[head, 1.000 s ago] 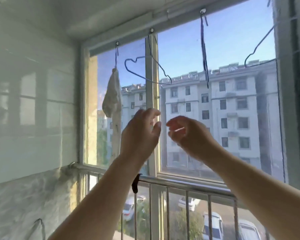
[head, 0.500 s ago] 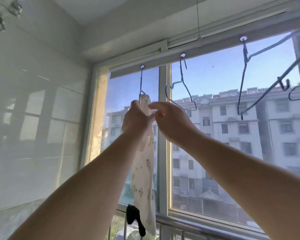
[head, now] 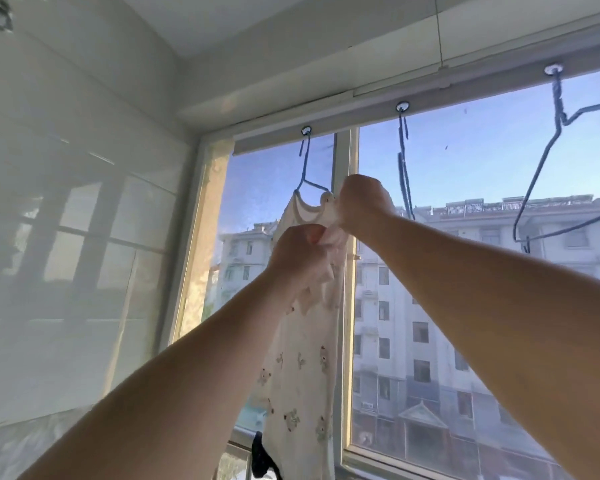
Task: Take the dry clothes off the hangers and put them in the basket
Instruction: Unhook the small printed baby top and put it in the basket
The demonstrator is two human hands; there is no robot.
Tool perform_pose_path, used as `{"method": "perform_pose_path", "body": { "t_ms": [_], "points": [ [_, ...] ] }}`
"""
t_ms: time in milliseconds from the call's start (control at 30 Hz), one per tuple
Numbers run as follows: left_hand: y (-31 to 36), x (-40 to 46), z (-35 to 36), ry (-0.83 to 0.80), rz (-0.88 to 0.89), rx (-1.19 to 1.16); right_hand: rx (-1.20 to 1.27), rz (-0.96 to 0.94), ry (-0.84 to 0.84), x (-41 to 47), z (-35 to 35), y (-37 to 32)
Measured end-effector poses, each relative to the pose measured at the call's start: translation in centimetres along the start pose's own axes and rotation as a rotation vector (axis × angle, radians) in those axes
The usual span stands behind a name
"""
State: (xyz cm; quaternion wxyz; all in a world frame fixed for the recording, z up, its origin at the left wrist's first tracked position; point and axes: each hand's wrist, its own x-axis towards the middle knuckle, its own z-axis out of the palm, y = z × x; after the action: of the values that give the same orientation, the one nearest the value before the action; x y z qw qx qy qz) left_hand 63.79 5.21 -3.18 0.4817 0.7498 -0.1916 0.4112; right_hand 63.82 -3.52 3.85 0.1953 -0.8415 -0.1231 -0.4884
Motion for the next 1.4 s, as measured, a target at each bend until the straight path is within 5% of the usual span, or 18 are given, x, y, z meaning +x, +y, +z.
{"method": "perform_pose_path", "body": {
  "t_ms": [233,433,600,867,1133,1400],
  "points": [
    [0.7,3.9,-0.2,0.225,0.222,0.248,0.140,0.031,0.176,-0.2,1.6,2.4],
    [2.2,7.9,0.0,0.079,0.461,0.647,0.213,-0.081,0.311,-1.5,0.7,3.8],
    [4.1,8.4,0.4,0.025,0.557,0.672,0.268,-0.101,0.399,-2.0,-0.2,5.0],
    [4.5,9.1,2.0,0.059,0.542,0.571,0.302,0.117,0.460,-4.4,0.1,7.3],
    [4.1,9.4,2.3,0.169,0.510,0.446,0.193,-0.042,0.199,-6.9,3.4,9.4],
    [0.1,8.5,1.5,0.300,0.181,0.333,0.235,0.013,0.145,-5.8,4.7,8.4]
  ]
}}
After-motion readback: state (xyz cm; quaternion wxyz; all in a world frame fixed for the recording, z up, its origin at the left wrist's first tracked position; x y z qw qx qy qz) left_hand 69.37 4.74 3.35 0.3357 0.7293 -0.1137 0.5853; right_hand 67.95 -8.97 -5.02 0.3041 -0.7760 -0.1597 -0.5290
